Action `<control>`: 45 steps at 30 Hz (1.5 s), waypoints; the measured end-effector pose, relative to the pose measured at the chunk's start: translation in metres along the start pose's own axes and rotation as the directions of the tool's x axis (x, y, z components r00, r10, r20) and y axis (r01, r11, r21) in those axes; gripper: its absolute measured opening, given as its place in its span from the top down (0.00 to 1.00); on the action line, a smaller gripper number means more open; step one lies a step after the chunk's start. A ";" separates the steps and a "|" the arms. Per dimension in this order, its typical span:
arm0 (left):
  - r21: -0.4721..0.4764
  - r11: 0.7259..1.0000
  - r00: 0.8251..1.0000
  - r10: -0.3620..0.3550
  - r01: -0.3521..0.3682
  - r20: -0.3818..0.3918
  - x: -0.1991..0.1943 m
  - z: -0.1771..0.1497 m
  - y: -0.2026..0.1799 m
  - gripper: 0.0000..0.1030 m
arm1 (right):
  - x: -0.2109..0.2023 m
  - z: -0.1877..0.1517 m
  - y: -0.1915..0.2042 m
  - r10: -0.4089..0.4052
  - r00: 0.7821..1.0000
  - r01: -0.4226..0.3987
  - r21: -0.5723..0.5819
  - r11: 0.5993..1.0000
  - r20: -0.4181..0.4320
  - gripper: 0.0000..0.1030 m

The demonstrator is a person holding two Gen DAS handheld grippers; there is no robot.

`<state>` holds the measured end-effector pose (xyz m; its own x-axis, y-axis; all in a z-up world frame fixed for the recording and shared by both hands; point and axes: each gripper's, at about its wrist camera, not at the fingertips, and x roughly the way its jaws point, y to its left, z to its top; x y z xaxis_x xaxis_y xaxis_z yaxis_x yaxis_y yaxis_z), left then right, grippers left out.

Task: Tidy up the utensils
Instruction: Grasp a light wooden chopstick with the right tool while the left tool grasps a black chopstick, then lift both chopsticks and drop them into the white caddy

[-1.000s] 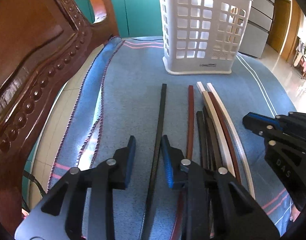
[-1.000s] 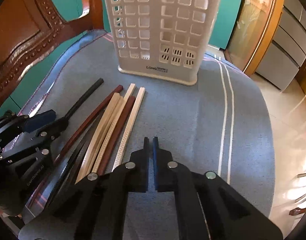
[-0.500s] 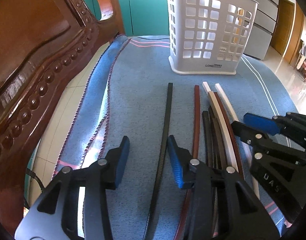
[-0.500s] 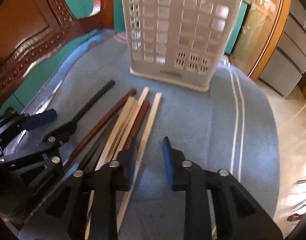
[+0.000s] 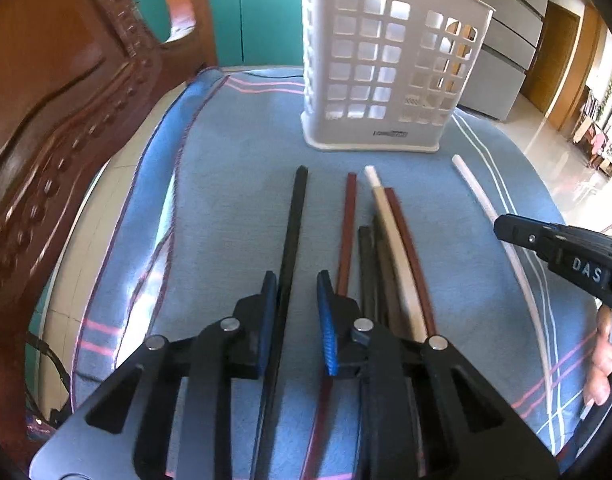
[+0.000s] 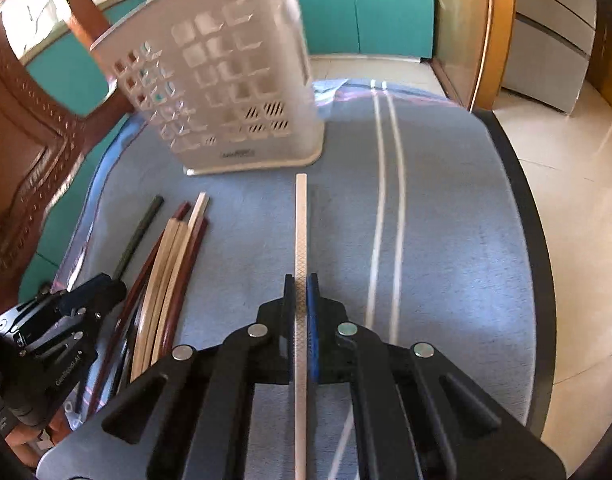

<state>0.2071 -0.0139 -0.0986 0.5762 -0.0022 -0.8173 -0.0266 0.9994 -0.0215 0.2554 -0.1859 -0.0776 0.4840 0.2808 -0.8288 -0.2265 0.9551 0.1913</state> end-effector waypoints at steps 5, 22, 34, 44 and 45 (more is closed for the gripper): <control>0.118 0.992 0.996 0.060 -0.052 -0.066 0.022 0.026 -0.014 0.73 | 0.009 -0.003 0.006 -0.043 0.999 0.043 -0.030 0.999 -0.018 0.81; 0.161 0.986 0.997 0.060 -0.051 -0.049 0.026 0.028 -0.016 0.82 | 0.018 0.000 0.021 -0.071 0.997 0.073 -0.076 0.994 0.022 0.94; 0.120 0.992 0.963 -0.067 0.036 0.263 -0.098 0.044 -0.010 0.93 | -0.148 0.023 0.004 0.232 0.902 -0.221 -0.073 0.973 0.365 0.94; 0.020 0.993 0.769 -0.105 0.119 0.631 -0.225 0.101 0.018 0.93 | -0.244 0.087 0.011 0.211 0.575 -0.230 -0.091 0.969 0.791 0.94; 0.010 0.991 0.753 -0.106 0.132 0.650 -0.230 0.106 0.020 0.93 | -0.236 0.093 0.014 0.166 0.576 -0.181 -0.073 0.981 0.801 0.94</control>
<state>0.1607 0.0103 0.1502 0.9673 -0.0859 -0.2385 0.0576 0.9907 -0.1230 0.2164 -0.2300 0.1697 0.9178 0.3964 -0.0242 -0.3716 0.8787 0.2996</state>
